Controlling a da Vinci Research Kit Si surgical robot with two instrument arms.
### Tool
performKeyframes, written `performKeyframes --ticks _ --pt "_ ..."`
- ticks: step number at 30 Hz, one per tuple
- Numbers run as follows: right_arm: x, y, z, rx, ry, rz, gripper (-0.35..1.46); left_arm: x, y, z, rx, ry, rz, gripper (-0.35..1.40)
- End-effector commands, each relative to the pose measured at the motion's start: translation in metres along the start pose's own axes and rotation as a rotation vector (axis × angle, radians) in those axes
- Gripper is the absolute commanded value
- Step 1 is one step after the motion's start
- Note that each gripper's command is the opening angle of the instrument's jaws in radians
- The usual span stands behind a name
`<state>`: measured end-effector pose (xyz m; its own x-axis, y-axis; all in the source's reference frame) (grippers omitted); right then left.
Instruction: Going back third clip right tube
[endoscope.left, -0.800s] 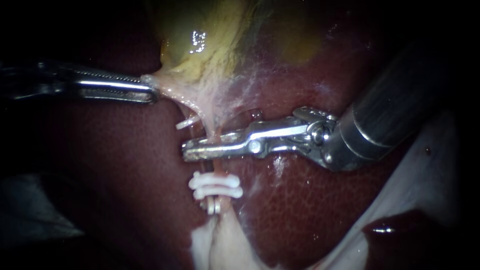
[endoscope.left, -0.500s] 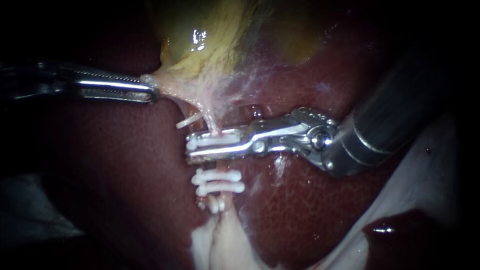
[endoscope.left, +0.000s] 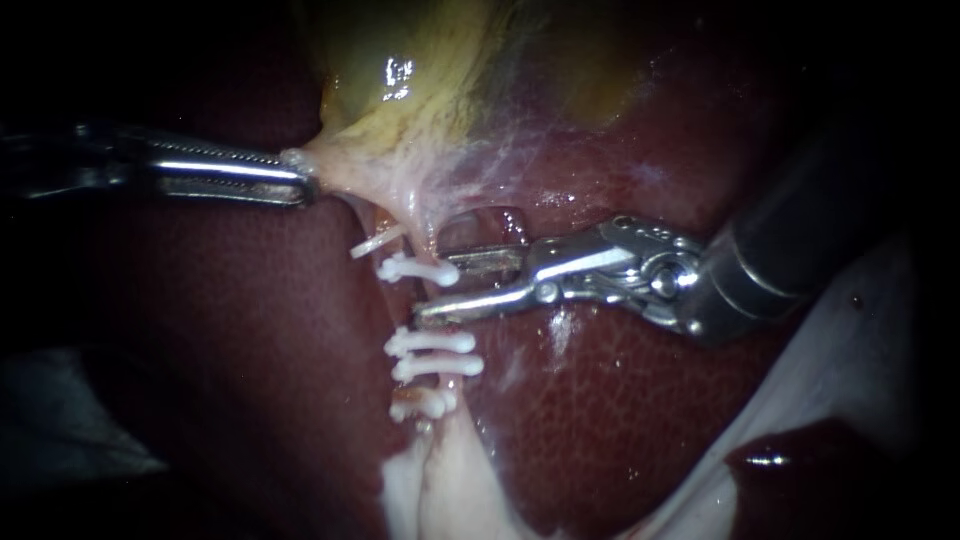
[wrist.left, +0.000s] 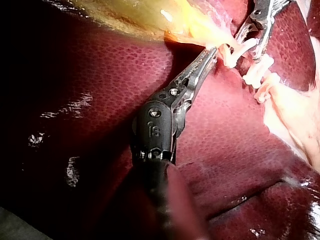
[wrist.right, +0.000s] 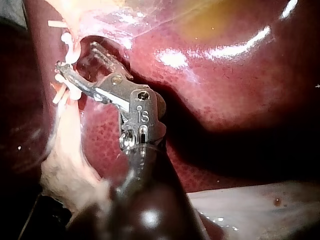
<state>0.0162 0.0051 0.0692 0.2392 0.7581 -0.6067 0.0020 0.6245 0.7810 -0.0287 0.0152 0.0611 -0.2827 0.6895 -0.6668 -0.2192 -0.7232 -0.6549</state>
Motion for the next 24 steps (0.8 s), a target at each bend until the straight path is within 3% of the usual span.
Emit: performKeyframes --ticks 1,4,8,12,16,24 --pt "0.0000 -0.0004 -0.0005 -0.009 -0.002 -0.039 0.49 0.0000 0.0000 0.0000 0.000 0.000 0.000 -0.35" --pt "-0.0003 -0.0022 -0.0025 -0.043 -0.021 -0.172 0.49 0.0000 0.0000 -0.0002 0.002 0.000 0.000 -0.35" --pt "-0.0005 -0.0049 -0.0057 -0.087 -0.102 -0.364 0.49 -0.0001 0.0000 -0.0002 0.002 0.000 0.001 -0.35" --pt "-0.0002 -0.0069 -0.0087 -0.106 -0.135 -0.478 0.49 -0.0001 0.0000 -0.0002 0.005 0.000 0.001 -0.35" --pt "0.0003 -0.0079 -0.0109 -0.112 -0.142 -0.544 0.50 -0.0002 -0.0002 -0.0001 0.005 0.000 0.001 -0.35" --pt "0.0003 -0.0082 -0.0130 -0.095 -0.148 -0.605 0.50 -0.0017 -0.0009 0.0013 0.014 -0.011 0.010 -0.35"
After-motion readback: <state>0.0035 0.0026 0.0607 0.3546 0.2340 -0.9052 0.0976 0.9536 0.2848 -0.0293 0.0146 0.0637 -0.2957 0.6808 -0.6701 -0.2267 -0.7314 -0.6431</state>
